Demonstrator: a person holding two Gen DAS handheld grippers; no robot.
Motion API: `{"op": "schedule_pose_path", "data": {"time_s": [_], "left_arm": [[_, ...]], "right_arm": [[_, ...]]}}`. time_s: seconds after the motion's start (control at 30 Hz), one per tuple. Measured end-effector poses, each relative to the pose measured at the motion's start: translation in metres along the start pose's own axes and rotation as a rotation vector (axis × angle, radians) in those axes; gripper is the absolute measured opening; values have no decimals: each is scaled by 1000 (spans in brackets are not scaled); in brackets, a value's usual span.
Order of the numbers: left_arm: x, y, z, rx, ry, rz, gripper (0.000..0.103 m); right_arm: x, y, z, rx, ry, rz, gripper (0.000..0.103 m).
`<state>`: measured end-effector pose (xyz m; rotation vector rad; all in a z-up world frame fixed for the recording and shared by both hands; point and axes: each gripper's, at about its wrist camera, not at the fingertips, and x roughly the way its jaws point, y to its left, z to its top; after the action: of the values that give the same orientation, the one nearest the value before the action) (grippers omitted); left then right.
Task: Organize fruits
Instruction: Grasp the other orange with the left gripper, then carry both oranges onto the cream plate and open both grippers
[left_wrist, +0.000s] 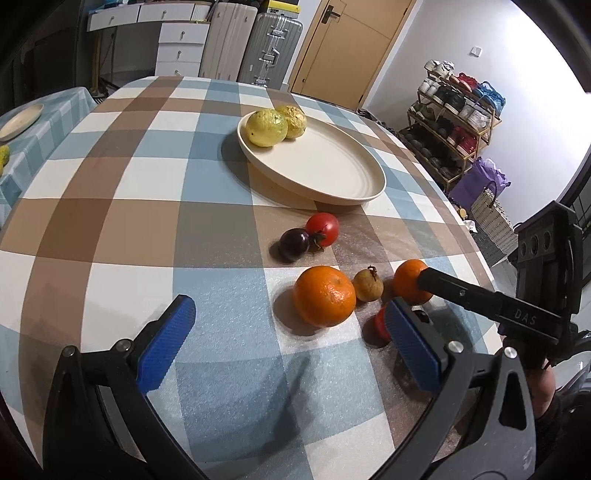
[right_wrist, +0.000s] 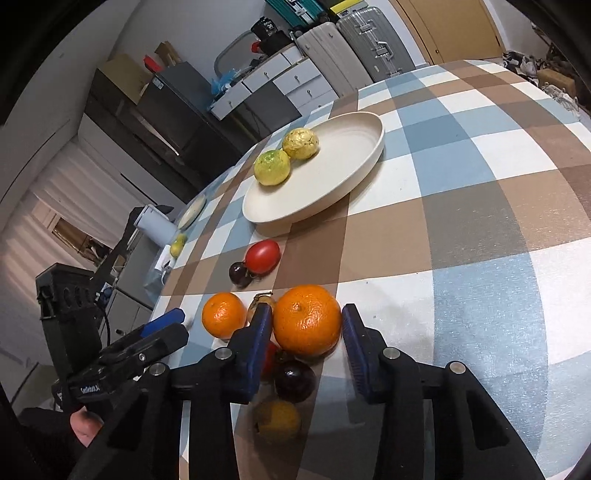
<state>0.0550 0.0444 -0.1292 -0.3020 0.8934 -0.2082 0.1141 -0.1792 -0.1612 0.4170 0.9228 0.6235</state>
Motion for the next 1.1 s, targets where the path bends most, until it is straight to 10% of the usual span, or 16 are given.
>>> {"op": "schedule_pose_path", "data": {"time_s": [0.3, 0.7, 1.1], "left_arm": [[10, -9, 9, 58, 18, -35, 99], [28, -11, 13, 59, 94, -146, 36], [24, 1, 18, 34, 88, -185, 36]], "right_arm": [[-11, -7, 2, 9, -37, 23, 40], [-17, -11, 4, 5, -56, 35, 40], [-18, -11, 10, -2, -59, 28, 40]]}}
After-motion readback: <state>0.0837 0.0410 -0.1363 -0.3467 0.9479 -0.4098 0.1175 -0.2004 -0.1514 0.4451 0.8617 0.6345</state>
